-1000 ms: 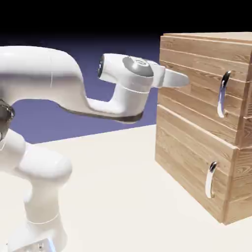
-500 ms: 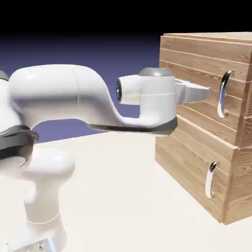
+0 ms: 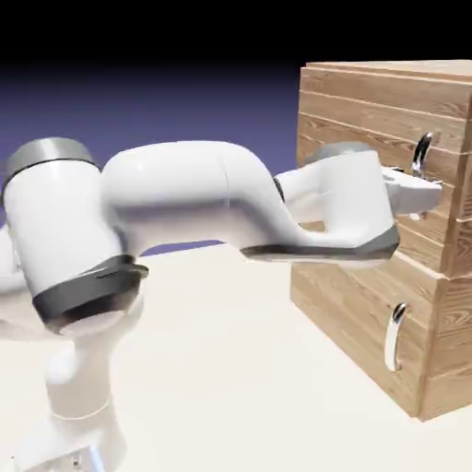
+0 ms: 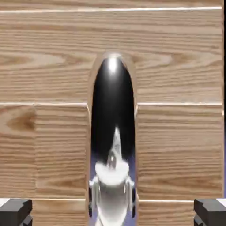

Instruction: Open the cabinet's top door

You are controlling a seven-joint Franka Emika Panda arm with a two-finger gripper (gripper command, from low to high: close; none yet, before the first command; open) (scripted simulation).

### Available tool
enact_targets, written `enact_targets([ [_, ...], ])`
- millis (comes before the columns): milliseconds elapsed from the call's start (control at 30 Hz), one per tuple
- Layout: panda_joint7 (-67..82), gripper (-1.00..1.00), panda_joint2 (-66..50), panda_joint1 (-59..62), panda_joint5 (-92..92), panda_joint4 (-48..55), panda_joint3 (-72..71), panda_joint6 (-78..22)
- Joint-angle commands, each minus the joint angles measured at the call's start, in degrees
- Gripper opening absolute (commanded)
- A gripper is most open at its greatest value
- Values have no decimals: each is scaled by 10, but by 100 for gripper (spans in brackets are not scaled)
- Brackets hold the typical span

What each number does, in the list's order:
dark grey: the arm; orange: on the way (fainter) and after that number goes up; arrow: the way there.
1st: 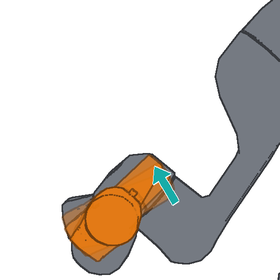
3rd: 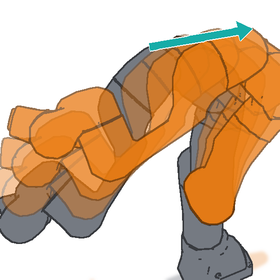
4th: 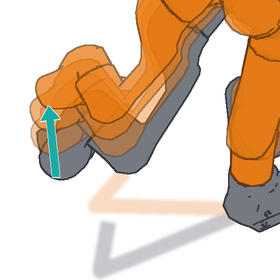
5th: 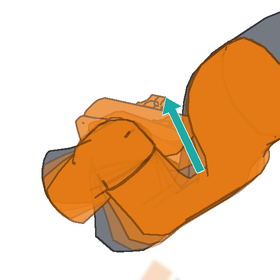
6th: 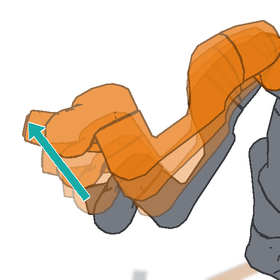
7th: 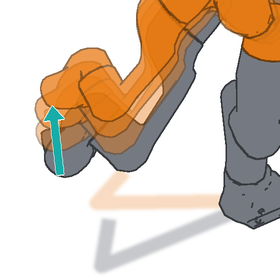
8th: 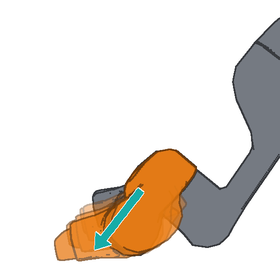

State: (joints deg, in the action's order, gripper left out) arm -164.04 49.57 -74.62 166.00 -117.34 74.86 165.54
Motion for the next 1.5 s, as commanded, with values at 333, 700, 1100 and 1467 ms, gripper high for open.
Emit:
enact_targets([
  [333, -20, -100, -32, 228, -86, -175, -174, -96],
  [700, -20, -100, -14, 456, -216, -315, -389, -155],
  [1100, -20, -100, 49, 689, -390, -413, -638, -145],
  [1467, -20, -100, 144, 916, -552, -453, -848, -30],
])
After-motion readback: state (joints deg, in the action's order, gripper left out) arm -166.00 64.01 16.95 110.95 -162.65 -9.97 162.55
